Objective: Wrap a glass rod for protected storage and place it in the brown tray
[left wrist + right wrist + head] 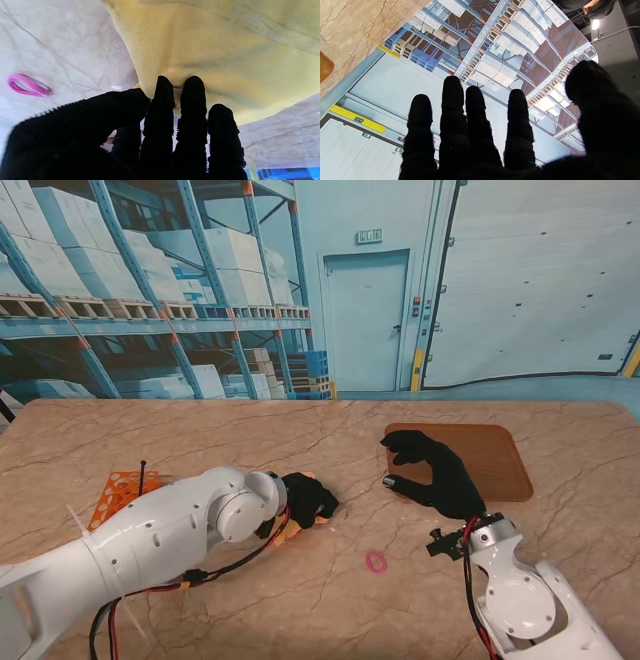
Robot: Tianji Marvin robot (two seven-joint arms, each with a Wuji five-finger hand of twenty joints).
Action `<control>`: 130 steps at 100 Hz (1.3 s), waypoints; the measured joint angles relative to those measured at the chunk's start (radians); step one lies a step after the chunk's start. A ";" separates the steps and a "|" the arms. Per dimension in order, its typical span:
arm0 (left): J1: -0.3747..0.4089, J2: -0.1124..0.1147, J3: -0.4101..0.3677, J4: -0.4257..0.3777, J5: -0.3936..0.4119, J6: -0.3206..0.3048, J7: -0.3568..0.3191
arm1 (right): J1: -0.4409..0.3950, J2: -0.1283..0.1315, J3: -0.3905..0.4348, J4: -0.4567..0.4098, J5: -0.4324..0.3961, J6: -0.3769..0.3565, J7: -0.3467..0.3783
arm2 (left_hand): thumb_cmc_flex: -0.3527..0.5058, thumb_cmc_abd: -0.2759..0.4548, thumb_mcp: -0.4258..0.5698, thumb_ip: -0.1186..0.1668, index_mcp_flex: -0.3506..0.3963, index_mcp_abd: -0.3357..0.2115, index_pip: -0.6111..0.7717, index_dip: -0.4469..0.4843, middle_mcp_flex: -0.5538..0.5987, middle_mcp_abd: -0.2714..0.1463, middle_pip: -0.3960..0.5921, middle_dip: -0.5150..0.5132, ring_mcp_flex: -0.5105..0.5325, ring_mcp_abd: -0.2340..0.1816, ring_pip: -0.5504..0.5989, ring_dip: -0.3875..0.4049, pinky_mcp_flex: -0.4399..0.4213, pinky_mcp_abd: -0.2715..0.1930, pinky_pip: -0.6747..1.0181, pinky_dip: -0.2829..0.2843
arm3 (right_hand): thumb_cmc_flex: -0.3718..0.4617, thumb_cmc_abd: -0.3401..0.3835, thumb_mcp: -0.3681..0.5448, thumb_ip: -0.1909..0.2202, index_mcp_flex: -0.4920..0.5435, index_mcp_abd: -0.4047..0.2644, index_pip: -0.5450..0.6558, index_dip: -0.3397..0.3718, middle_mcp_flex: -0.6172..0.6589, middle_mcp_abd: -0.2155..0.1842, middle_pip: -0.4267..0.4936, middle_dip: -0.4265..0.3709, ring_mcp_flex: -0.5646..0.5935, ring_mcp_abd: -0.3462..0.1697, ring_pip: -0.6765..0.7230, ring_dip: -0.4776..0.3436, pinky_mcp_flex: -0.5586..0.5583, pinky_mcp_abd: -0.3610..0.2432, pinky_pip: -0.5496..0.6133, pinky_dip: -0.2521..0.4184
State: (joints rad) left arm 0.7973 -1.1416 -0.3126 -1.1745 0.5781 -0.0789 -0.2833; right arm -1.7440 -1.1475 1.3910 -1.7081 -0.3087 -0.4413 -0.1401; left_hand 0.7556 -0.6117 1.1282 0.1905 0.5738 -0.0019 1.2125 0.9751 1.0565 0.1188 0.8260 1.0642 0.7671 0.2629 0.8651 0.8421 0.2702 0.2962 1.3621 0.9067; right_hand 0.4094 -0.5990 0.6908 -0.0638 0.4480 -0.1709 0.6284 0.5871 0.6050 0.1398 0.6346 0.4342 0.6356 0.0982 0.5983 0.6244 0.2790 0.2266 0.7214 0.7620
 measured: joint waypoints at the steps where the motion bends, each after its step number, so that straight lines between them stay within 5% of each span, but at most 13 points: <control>1: -0.002 0.001 0.002 0.000 -0.003 -0.006 -0.003 | 0.000 0.000 0.000 0.000 0.000 0.000 0.000 | 0.000 0.000 0.000 -0.001 0.000 0.000 0.000 0.000 0.000 0.000 -0.001 0.000 0.000 0.000 -0.001 0.000 0.000 0.000 0.000 0.000 | 0.000 0.000 0.000 0.000 0.000 0.000 0.000 0.000 0.000 0.000 0.000 0.000 0.000 0.000 0.000 0.000 0.000 0.000 0.000 0.000; 23: -0.063 0.014 0.074 0.006 -0.035 -0.167 -0.065 | 0.000 0.000 0.000 0.000 0.000 -0.002 0.001 | 0.017 0.004 0.009 -0.101 0.000 -0.014 0.000 0.000 -0.011 0.000 -0.021 0.000 -0.015 -0.001 -0.040 0.012 -0.022 -0.026 -0.018 0.000 | 0.000 0.000 0.000 0.000 0.000 0.000 0.000 0.000 0.000 0.000 0.000 0.000 0.000 0.000 0.000 0.000 0.000 0.000 0.000 0.000; 28: -0.083 0.017 0.097 0.009 -0.054 -0.191 -0.086 | -0.001 0.000 0.000 0.000 0.000 -0.003 0.001 | 0.018 0.004 0.009 -0.102 -0.015 -0.022 -0.001 0.000 -0.011 0.000 -0.026 0.000 -0.019 -0.005 -0.051 0.012 -0.028 -0.031 -0.023 0.000 | 0.000 0.000 0.000 0.000 0.000 0.000 0.000 0.000 0.000 0.000 0.000 0.000 0.000 0.000 0.000 0.000 0.000 0.000 0.000 0.000; 46: -0.115 0.029 0.124 0.005 -0.067 -0.218 -0.115 | -0.003 0.000 0.001 0.000 0.000 -0.007 -0.003 | 0.051 0.006 -0.011 -0.196 -0.034 -0.026 -0.008 -0.015 -0.022 -0.011 -0.092 0.000 -0.031 -0.014 -0.094 0.012 -0.042 -0.038 -0.039 -0.001 | 0.000 0.000 0.000 0.000 0.000 0.000 0.000 0.000 0.000 0.000 0.000 0.000 0.000 0.000 0.000 0.000 0.000 0.000 0.000 0.000; 60: -0.120 0.043 0.132 -0.016 -0.059 -0.210 -0.133 | -0.005 -0.001 0.001 0.000 0.000 -0.010 -0.005 | 0.072 0.009 -0.041 -0.277 -0.060 -0.026 -0.103 -0.162 -0.061 -0.017 -0.266 -0.031 -0.084 -0.022 -0.118 -0.004 -0.070 -0.038 -0.066 -0.003 | 0.000 0.000 0.000 0.000 0.000 0.000 0.000 0.000 0.000 0.000 0.000 0.000 0.000 0.000 0.000 0.000 0.000 0.000 0.000 0.000; 78: -0.129 0.056 0.140 -0.042 -0.091 -0.186 -0.182 | -0.007 -0.001 0.001 -0.001 -0.001 -0.010 -0.005 | 0.001 0.009 -0.069 -0.277 -0.099 -0.026 -0.234 -0.252 -0.113 -0.014 -0.345 -0.036 -0.136 -0.021 -0.100 -0.048 -0.106 -0.039 -0.106 -0.004 | 0.000 0.000 0.000 0.000 0.000 0.000 0.000 0.000 0.000 0.000 0.000 0.000 0.000 0.000 0.001 0.000 0.000 0.000 0.000 0.000; 107: -0.126 0.079 0.114 -0.095 -0.142 -0.163 -0.244 | -0.007 -0.001 0.001 0.000 0.001 -0.010 -0.006 | -0.117 0.170 -0.302 -0.277 -0.110 -0.064 -0.409 -0.325 -0.244 -0.008 -0.241 -0.260 -0.171 -0.021 -0.178 -0.087 -0.136 -0.039 -0.161 -0.004 | 0.000 0.000 0.000 0.000 0.000 0.000 0.000 0.000 0.000 0.000 0.000 0.000 0.000 0.000 0.001 0.000 0.000 0.000 0.000 0.000; 130: -0.027 0.091 -0.044 -0.151 -0.058 -0.151 -0.225 | -0.007 -0.002 0.003 0.000 0.001 -0.011 -0.008 | -0.124 0.190 -0.342 -0.277 -0.121 -0.083 -0.440 -0.335 -0.245 0.002 -0.238 -0.308 -0.171 -0.021 -0.180 -0.087 -0.143 -0.039 -0.164 -0.004 | 0.000 0.000 0.000 0.000 0.000 0.000 0.000 0.000 0.000 0.000 0.000 0.000 0.000 0.000 0.010 0.000 0.000 0.000 0.000 0.000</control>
State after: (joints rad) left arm 0.7705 -1.0508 -0.3567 -1.3255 0.5197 -0.2297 -0.5083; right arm -1.7512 -1.1494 1.3942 -1.7080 -0.3080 -0.4526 -0.1486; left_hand 0.6315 -0.4213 0.7859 -0.0870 0.4530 -0.0854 0.7727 0.6397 0.8117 0.1205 0.5878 0.7559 0.5965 0.2416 0.6852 0.7553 0.1271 0.2574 1.1986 0.9032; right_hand 0.4094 -0.5989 0.6908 -0.0638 0.4480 -0.1708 0.6284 0.5870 0.6050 0.1398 0.6346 0.4342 0.6359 0.0982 0.6080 0.6248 0.2790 0.2266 0.7216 0.7620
